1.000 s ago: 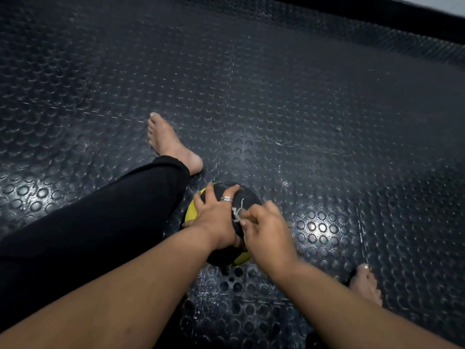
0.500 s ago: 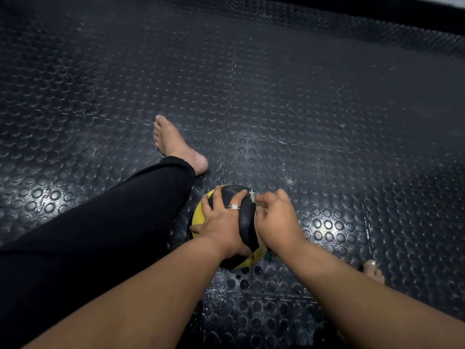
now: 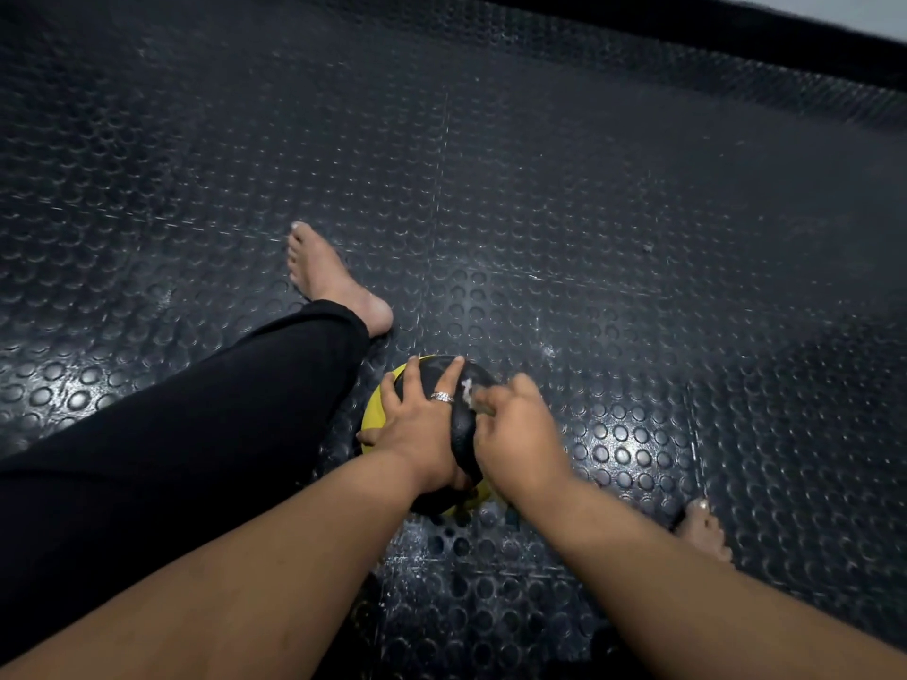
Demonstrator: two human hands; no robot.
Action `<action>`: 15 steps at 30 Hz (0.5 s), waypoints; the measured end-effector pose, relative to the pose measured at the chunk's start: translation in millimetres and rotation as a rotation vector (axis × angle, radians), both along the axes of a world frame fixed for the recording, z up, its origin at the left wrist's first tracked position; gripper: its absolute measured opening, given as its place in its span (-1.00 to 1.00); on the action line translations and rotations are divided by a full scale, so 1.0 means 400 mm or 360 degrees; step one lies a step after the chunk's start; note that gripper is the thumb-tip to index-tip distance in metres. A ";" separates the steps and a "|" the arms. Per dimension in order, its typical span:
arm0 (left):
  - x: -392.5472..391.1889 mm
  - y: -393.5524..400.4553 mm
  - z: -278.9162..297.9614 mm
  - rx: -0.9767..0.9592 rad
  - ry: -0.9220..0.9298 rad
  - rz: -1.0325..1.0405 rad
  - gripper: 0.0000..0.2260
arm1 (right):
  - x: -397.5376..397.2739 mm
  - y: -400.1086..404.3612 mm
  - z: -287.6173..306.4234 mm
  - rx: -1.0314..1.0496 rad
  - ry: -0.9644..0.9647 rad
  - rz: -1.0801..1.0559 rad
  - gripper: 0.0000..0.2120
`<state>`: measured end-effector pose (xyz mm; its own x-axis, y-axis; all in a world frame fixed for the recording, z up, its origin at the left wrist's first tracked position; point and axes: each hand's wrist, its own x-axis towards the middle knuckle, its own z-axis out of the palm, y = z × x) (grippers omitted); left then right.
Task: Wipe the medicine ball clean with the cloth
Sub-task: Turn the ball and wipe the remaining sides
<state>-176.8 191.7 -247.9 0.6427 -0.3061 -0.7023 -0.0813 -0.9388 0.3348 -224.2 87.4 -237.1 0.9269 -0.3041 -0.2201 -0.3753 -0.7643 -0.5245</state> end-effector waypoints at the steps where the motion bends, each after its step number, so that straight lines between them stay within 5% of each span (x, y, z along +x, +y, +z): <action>1: -0.002 -0.002 0.001 0.0000 -0.0005 0.0005 0.21 | -0.012 0.002 0.010 -0.0035 0.0001 0.0073 -0.73; 6: -0.017 -0.006 0.021 -0.0004 -0.0028 -0.0086 0.25 | -0.011 -0.052 0.046 0.0167 0.0249 0.0217 -0.78; 11: -0.016 0.025 0.022 -0.0262 -0.0084 -0.0090 0.23 | -0.008 -0.123 0.015 0.0532 0.0206 -0.0778 -0.83; 15: -0.032 0.036 0.009 -0.0299 -0.0092 0.0237 0.26 | -0.052 -0.087 -0.031 0.0383 0.0326 -0.0616 -0.84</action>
